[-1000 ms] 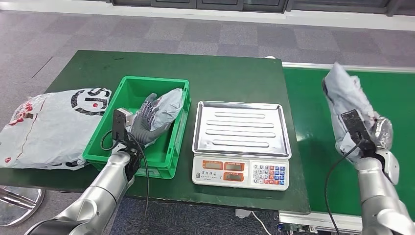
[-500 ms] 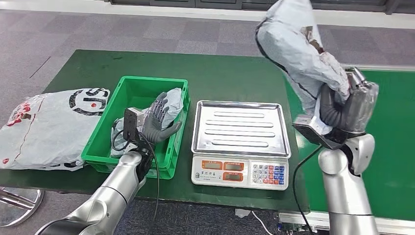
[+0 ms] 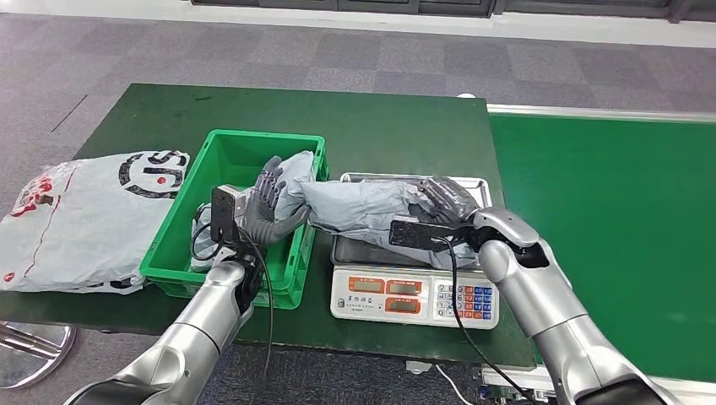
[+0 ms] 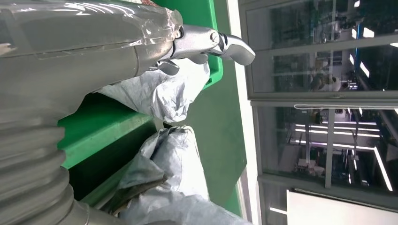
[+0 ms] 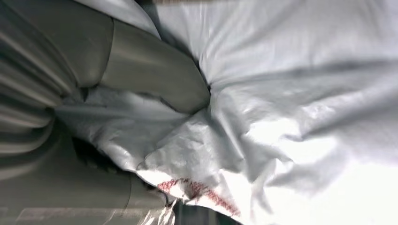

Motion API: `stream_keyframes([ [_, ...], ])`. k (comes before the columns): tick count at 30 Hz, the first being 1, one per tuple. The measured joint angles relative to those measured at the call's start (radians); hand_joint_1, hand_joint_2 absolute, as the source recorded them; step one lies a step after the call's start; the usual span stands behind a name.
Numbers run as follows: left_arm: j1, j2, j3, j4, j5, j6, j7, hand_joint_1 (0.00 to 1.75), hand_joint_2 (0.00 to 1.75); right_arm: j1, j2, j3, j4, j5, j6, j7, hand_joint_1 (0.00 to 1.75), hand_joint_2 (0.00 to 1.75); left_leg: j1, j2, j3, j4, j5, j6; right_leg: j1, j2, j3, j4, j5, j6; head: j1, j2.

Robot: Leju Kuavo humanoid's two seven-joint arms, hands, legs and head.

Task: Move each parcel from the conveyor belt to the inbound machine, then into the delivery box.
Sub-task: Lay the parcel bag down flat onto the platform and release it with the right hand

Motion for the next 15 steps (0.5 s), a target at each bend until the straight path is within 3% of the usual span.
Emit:
stream_keyframes([
  [6, 0.0, 0.0, -0.002, 0.002, 0.013, 0.118, 0.0, 0.0, 1.75, -0.106, -0.005, 0.135, 0.17, -0.103, 0.151, -0.032, 1.72, 1.75, 0.0, 0.004, 0.0, 0.0, -0.001, 0.0, 0.0, 0.003, -0.001, 0.0, 0.0, 0.0, 0.0, 0.0],
  [10, 0.009, 0.005, -0.002, -0.009, 0.015, 0.178, -0.001, 0.0, 1.75, -0.134, -0.029, 0.192, 0.193, -0.186, 0.148, -0.062, 0.02, 1.75, 0.0, 0.006, 0.0, 0.001, -0.001, 0.0, 0.0, 0.005, -0.001, 0.0, 0.001, 0.0, 0.0, 0.0],
  [15, 0.055, 0.02, -0.002, -0.082, 0.023, 0.238, -0.002, 0.0, 1.75, -0.1, -0.07, 0.182, 0.135, -0.292, -0.003, -0.086, 0.0, 1.75, 0.0, 0.006, 0.0, 0.001, -0.001, 0.0, 0.0, 0.005, -0.001, 0.0, 0.001, 0.0, 0.0, 0.0],
])
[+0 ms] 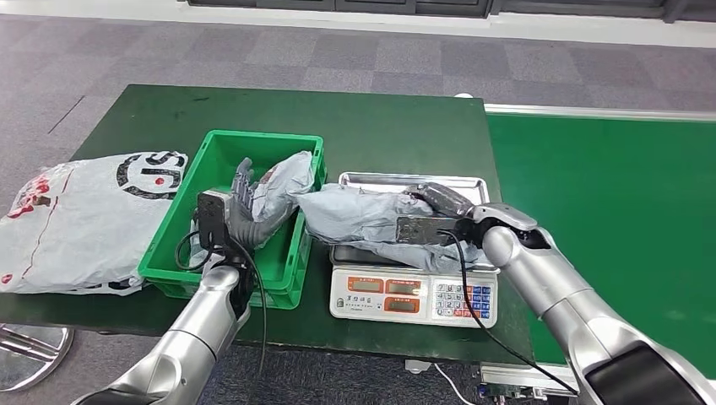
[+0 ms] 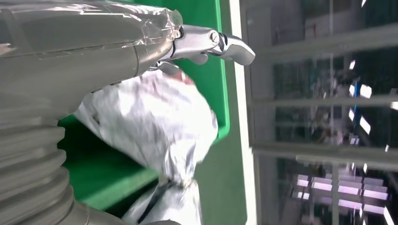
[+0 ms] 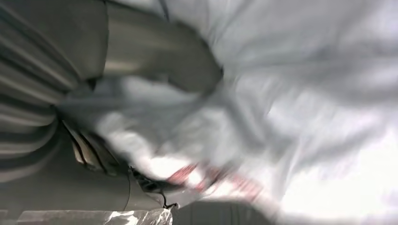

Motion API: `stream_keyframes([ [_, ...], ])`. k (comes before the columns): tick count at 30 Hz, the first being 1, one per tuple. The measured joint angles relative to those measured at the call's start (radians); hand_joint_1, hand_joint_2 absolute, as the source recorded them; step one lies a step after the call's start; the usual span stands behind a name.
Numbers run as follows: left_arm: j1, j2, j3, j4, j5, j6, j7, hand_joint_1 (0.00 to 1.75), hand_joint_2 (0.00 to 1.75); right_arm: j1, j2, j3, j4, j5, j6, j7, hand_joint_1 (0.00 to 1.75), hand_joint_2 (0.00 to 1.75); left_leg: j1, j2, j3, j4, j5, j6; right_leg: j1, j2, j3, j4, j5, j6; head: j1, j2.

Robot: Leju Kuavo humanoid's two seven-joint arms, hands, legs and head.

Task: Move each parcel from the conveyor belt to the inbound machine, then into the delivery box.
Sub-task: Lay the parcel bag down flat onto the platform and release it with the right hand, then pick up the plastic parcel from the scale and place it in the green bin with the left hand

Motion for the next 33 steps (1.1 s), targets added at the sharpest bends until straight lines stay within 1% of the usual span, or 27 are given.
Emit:
stream_keyframes([
  [3, 0.034, 0.007, 0.0, -0.058, 0.0, 0.036, 0.0, 0.0, 1.75, 0.063, -0.015, -0.059, -0.08, -0.063, -0.093, -0.009, 0.0, 1.75, 0.0, 0.0, -0.001, 0.0, -0.001, 0.001, 0.0, 0.0, -0.001, 0.0, 0.0, 0.0, 0.0, 0.0],
  [8, 0.061, 0.011, 0.0, -0.105, 0.007, 0.047, 0.0, 0.0, 1.75, 0.149, -0.025, -0.141, -0.173, -0.087, -0.158, 0.017, 0.0, 1.75, 0.0, 0.0, -0.004, 0.0, -0.001, 0.001, 0.0, 0.0, -0.004, 0.0, -0.001, 0.0, 0.0, 0.0],
  [11, 0.065, 0.013, 0.0, -0.112, 0.022, 0.029, 0.0, 0.0, 1.75, 0.21, -0.023, -0.228, -0.223, -0.134, -0.212, 0.016, 0.0, 1.75, 0.0, -0.002, -0.005, 0.0, -0.001, 0.001, 0.0, -0.001, -0.004, 0.0, -0.001, 0.001, 0.0, 0.0],
  [14, 0.066, 0.014, 0.0, -0.114, 0.025, 0.027, 0.0, 0.0, 1.75, 0.264, -0.01, -0.343, -0.284, -0.248, -0.225, -0.03, 0.0, 1.75, 0.0, -0.003, -0.006, 0.0, -0.001, 0.001, 0.0, -0.002, -0.004, 0.0, -0.001, 0.001, 0.0, 0.0],
  [18, 0.07, 0.014, 0.006, -0.121, 0.027, 0.058, 0.0, 0.0, 1.75, 0.319, 0.021, -0.493, -0.361, -0.43, -0.22, -0.095, 0.0, 1.75, 0.0, -0.002, -0.006, 0.0, -0.002, 0.001, 0.0, -0.002, -0.005, 0.0, -0.001, 0.001, 0.0, 0.0],
  [21, 0.071, 0.013, 0.01, -0.123, 0.025, 0.096, 0.0, 0.0, 1.75, 0.357, 0.044, -0.586, -0.4, -0.494, -0.249, -0.13, 0.0, 1.75, 0.0, -0.002, -0.006, 0.0, -0.002, 0.001, 0.0, -0.002, -0.005, 0.0, -0.001, 0.001, 0.0, 0.0],
  [25, 0.071, 0.012, 0.011, -0.123, 0.018, 0.117, 0.0, 0.0, 1.75, 0.404, 0.066, -0.674, -0.421, -0.493, -0.3, -0.17, 0.0, 1.75, 0.0, -0.002, -0.006, 0.0, -0.002, 0.001, 0.0, -0.001, -0.005, 0.0, -0.001, 0.001, 0.0, 0.0],
  [27, 0.071, 0.011, 0.011, -0.126, 0.016, 0.119, 0.0, 0.0, 1.75, 0.419, 0.074, -0.701, -0.421, -0.48, -0.32, -0.182, 0.0, 1.75, 0.0, -0.001, -0.007, 0.0, -0.002, 0.001, 0.0, -0.001, -0.006, 0.0, -0.001, 0.001, 0.0, 0.0],
  [29, 0.071, 0.01, 0.012, -0.134, 0.014, 0.12, 0.0, 0.0, 1.75, 0.425, 0.085, -0.72, -0.411, -0.459, -0.36, -0.193, 0.0, 1.75, 0.0, 0.0, -0.007, 0.0, -0.002, 0.001, 0.0, 0.0, -0.006, 0.0, -0.001, 0.001, 0.0, 0.0],
  [31, 0.071, 0.008, 0.012, -0.146, 0.011, 0.125, 0.0, 0.0, 1.75, 0.42, 0.098, -0.733, -0.367, -0.435, -0.419, -0.215, 0.0, 1.75, 0.0, 0.0, -0.007, 0.0, -0.002, 0.001, 0.0, 0.0, -0.006, 0.0, -0.001, 0.001, 0.0, 0.0],
  [33, 0.07, 0.006, 0.012, -0.162, 0.0, 0.141, 0.0, 0.0, 1.75, 0.411, 0.112, -0.741, -0.288, -0.435, -0.456, -0.255, 0.0, 1.75, 0.0, 0.0, -0.007, 0.0, -0.002, 0.001, 0.001, 0.0, -0.006, 0.0, -0.001, 0.0, 0.0, 0.0],
])
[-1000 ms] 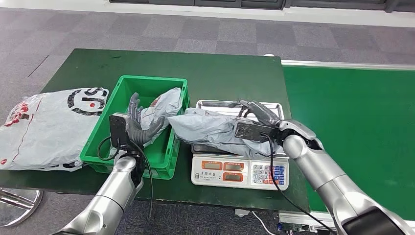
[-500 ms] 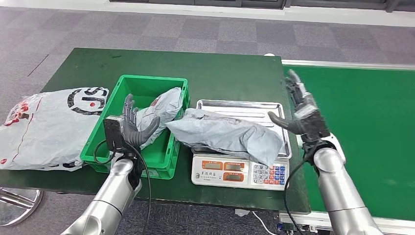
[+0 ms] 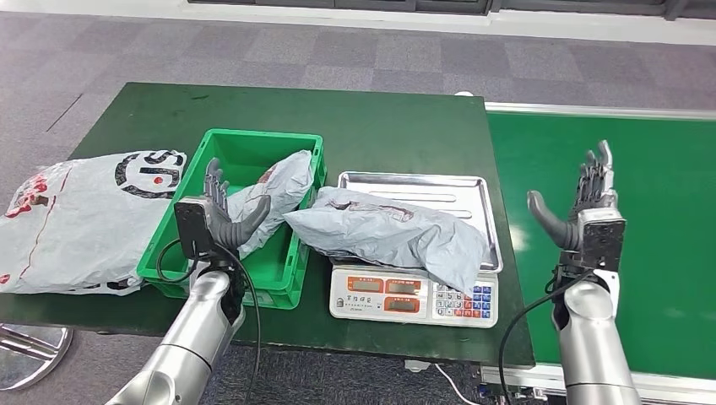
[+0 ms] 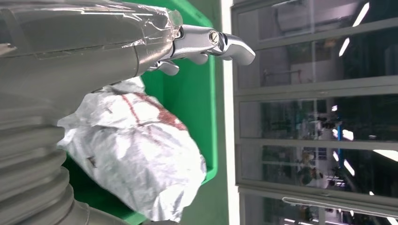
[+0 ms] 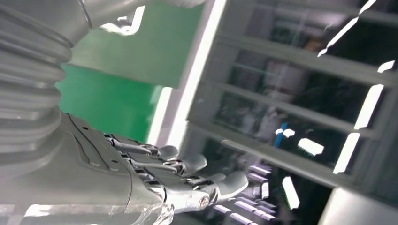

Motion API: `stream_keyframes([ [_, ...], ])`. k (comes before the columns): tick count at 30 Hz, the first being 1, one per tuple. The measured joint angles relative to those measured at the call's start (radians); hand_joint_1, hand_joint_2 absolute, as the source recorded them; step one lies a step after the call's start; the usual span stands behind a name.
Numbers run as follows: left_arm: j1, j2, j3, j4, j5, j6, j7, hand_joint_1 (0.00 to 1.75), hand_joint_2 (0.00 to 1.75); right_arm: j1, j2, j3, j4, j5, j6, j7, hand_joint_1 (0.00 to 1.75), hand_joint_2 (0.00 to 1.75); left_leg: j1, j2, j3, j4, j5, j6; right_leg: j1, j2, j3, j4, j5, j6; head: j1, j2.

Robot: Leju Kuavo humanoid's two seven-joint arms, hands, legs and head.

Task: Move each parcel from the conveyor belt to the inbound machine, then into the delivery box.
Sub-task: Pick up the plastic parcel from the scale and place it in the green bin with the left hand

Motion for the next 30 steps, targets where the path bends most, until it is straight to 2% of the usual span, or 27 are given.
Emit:
stream_keyframes([
  [3, 0.0, -0.001, 0.0, -0.037, -0.027, 0.041, 0.0, 0.0, 1.75, -0.014, 0.018, -0.004, 0.123, -0.013, -0.023, -0.071, 0.0, 1.75, 0.0, 0.0, 0.0, 0.0, 0.0, 0.0, 0.0, 0.0, 0.0, 0.0, 0.0, 0.0, 0.0, 0.0],
  [6, -0.001, -0.002, 0.0, -0.067, -0.039, 0.06, 0.0, 0.0, 1.75, -0.026, 0.03, -0.004, 0.211, -0.018, -0.034, -0.1, 0.0, 1.75, 0.0, 0.0, 0.0, 0.0, 0.0, 0.0, 0.0, 0.0, 0.0, 0.0, 0.0, 0.0, 0.0, 0.0],
  [15, 0.0, -0.002, 0.0, -0.097, -0.042, 0.068, 0.0, 0.0, 1.75, -0.041, 0.045, -0.004, 0.311, -0.02, -0.038, -0.107, 0.0, 1.75, 0.0, 0.0, -0.001, 0.0, 0.0, 0.0, 0.0, 0.0, -0.001, 0.0, 0.0, 0.0, 0.0, 0.0],
  [20, 0.0, -0.006, -0.024, -0.145, -0.059, 0.172, 0.0, 0.0, 1.75, -0.042, 0.05, -0.003, 0.33, 0.0, -0.074, -0.107, 0.0, 1.75, 0.0, 0.0, -0.001, 0.0, 0.0, 0.0, 0.0, 0.0, -0.001, 0.0, 0.0, 0.0, 0.0, 0.0],
  [23, -0.006, -0.019, -0.061, -0.185, -0.044, 0.191, 0.0, 0.0, 1.75, -0.041, 0.054, 0.0, 0.345, 0.013, -0.107, -0.107, 0.0, 1.75, 0.0, -0.001, -0.001, 0.0, 0.0, 0.0, 0.0, -0.001, -0.001, 0.0, 0.0, 0.0, 0.0, 0.0],
  [26, -0.025, -0.039, -0.105, -0.201, -0.004, 0.109, 0.004, 0.0, 1.75, -0.039, 0.056, 0.014, 0.353, 0.004, -0.134, -0.107, 0.0, 1.75, 0.0, -0.001, -0.001, 0.001, 0.0, 0.0, 0.0, -0.001, -0.001, 0.0, 0.0, 0.0, 0.0, 0.0],
  [28, -0.062, -0.053, -0.15, -0.166, -0.007, -0.04, 0.048, 0.0, 1.75, -0.038, 0.056, 0.028, 0.356, -0.007, -0.148, -0.107, 0.0, 1.75, 0.0, -0.001, -0.002, 0.001, 0.0, 0.001, 0.0, -0.001, -0.002, 0.0, 0.0, 0.0, 0.0, 0.0],
  [30, -0.117, -0.07, -0.224, -0.088, -0.056, -0.194, 0.143, 0.0, 1.75, -0.04, 0.056, 0.045, 0.359, -0.01, -0.159, -0.107, 0.0, 1.75, 0.0, -0.002, -0.003, 0.002, 0.001, 0.001, 0.0, -0.002, -0.002, 0.0, 0.0, 0.001, 0.0, 0.0],
])
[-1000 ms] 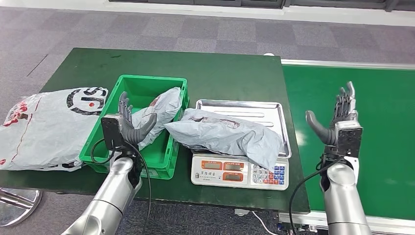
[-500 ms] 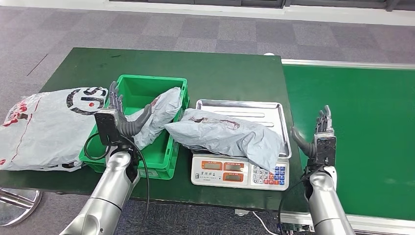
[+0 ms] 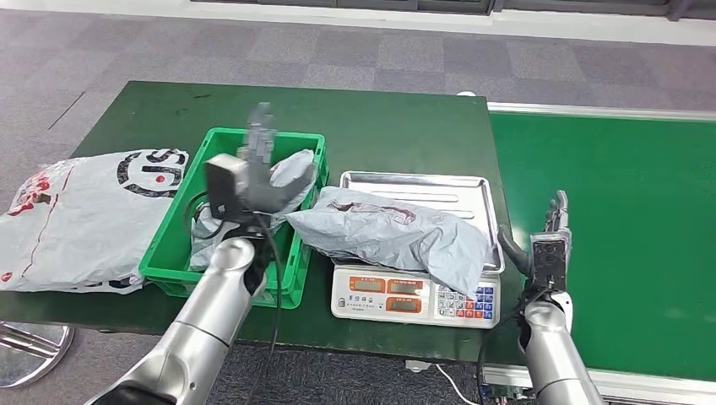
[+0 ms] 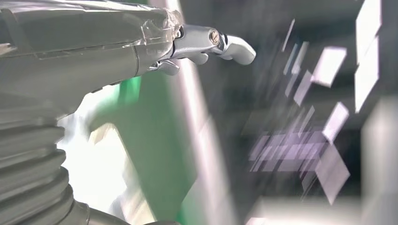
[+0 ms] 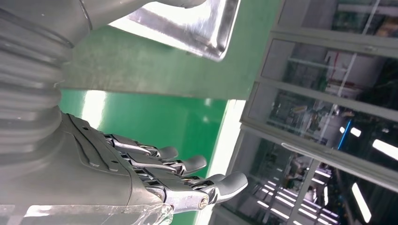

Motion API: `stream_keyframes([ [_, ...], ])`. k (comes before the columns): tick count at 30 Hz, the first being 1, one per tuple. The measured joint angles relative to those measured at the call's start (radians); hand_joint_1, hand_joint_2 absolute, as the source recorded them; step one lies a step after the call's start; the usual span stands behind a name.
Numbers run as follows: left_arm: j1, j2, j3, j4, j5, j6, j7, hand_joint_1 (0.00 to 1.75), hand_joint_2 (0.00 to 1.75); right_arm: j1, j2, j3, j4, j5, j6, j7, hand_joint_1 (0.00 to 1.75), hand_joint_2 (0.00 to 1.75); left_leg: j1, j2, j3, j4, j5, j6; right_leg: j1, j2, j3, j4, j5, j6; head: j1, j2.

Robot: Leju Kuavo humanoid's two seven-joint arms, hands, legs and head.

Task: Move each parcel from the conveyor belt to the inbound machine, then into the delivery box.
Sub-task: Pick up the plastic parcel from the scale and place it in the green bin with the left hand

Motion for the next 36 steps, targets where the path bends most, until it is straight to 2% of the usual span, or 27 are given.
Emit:
stream_keyframes([
  [2, -0.05, -0.022, -0.085, 0.088, -0.056, -0.129, 0.095, 0.0, 1.75, -0.005, 0.0, 0.015, 0.006, -0.001, -0.003, 0.0, 0.0, 1.75, 0.0, 0.001, 0.0, 0.0, 0.0, 0.0, 0.0, 0.001, 0.0, 0.0, 0.001, 0.001, 0.0, 0.0],
  [4, -0.088, -0.045, -0.156, 0.174, -0.079, -0.263, 0.156, 0.0, 1.75, -0.009, 0.0, 0.024, 0.013, -0.007, -0.003, 0.0, 0.0, 1.75, -0.001, 0.002, 0.0, 0.0, 0.0, 0.0, 0.0, 0.002, 0.0, 0.0, 0.001, 0.001, 0.0, 0.0],
  [5, -0.101, -0.056, -0.182, 0.213, -0.083, -0.311, 0.175, 0.0, 1.75, -0.01, 0.0, 0.026, 0.016, -0.011, -0.002, 0.0, 0.0, 1.75, -0.001, 0.003, 0.0, 0.001, 0.0, 0.0, -0.001, 0.003, 0.0, 0.0, 0.001, 0.001, 0.0, 0.0],
  [7, -0.121, -0.073, -0.224, 0.275, -0.099, -0.343, 0.2, 0.0, 1.75, -0.009, 0.0, 0.028, 0.019, -0.015, -0.003, 0.0, 0.0, 1.75, -0.001, 0.004, 0.0, 0.001, -0.001, 0.001, -0.001, 0.005, -0.001, 0.0, 0.001, 0.001, 0.0, 0.0],
  [12, -0.164, -0.088, -0.308, 0.366, -0.154, -0.298, 0.301, 0.0, 1.75, 0.003, -0.001, 0.028, 0.019, -0.019, -0.002, 0.0, 0.0, 1.75, 0.0, 0.004, 0.0, 0.001, -0.001, 0.001, 0.0, 0.004, -0.001, 0.0, 0.001, 0.001, 0.0, 0.0],
  [17, -0.187, -0.094, -0.35, 0.407, -0.178, -0.272, 0.337, 0.0, 1.75, 0.007, -0.001, 0.028, 0.016, -0.022, 0.0, 0.0, 0.0, 1.75, 0.0, 0.004, 0.0, 0.001, -0.001, 0.001, 0.0, 0.005, -0.001, 0.0, 0.001, 0.001, 0.0, 0.0],
  [23, -0.209, -0.097, -0.419, 0.458, -0.331, -0.128, 0.459, 0.0, 1.75, 0.019, -0.001, 0.028, -0.001, -0.021, 0.013, 0.0, 0.0, 1.75, 0.0, 0.004, 0.001, 0.001, -0.001, 0.001, 0.0, 0.004, 0.0, 0.0, 0.001, 0.001, 0.0, 0.0],
  [24, -0.212, -0.095, -0.436, 0.466, -0.363, -0.107, 0.485, 0.08, 1.75, 0.019, -0.001, 0.028, -0.002, -0.018, 0.016, 0.0, 0.0, 1.75, 0.0, 0.004, 0.001, 0.001, -0.001, 0.001, 0.0, 0.004, 0.001, 0.0, 0.001, 0.001, 0.0, 0.0],
  [27, -0.218, -0.088, -0.48, 0.478, -0.428, -0.056, 0.525, 1.39, 1.75, 0.017, 0.0, 0.029, -0.003, -0.006, 0.027, 0.0, 0.0, 1.75, 0.0, 0.004, 0.003, 0.0, -0.002, 0.0, 0.0, 0.005, 0.002, 0.0, 0.001, 0.001, 0.0, 0.0],
  [28, -0.218, -0.085, -0.487, 0.478, -0.437, -0.035, 0.518, 1.75, 1.75, 0.015, 0.0, 0.03, -0.003, -0.002, 0.031, 0.0, 0.0, 1.75, 0.0, 0.004, 0.003, 0.0, -0.002, 0.0, 0.0, 0.005, 0.003, 0.0, 0.001, 0.0, 0.0, 0.0],
  [33, -0.203, -0.072, -0.486, 0.472, -0.435, 0.121, 0.404, 1.75, 1.75, 0.008, 0.0, 0.03, -0.003, 0.007, 0.044, 0.0, 0.0, 1.75, 0.001, 0.004, 0.004, 0.0, 0.0, -0.001, 0.001, 0.005, 0.003, 0.0, 0.003, 0.0, 0.0, 0.0],
  [36, -0.184, -0.062, -0.462, 0.449, -0.417, 0.17, 0.328, 1.75, 1.75, 0.009, 0.0, 0.03, -0.003, 0.007, 0.048, 0.0, 0.0, 1.75, 0.001, 0.004, 0.003, 0.0, 0.003, -0.001, 0.001, 0.004, 0.002, 0.0, 0.003, -0.001, 0.0, 0.0],
])
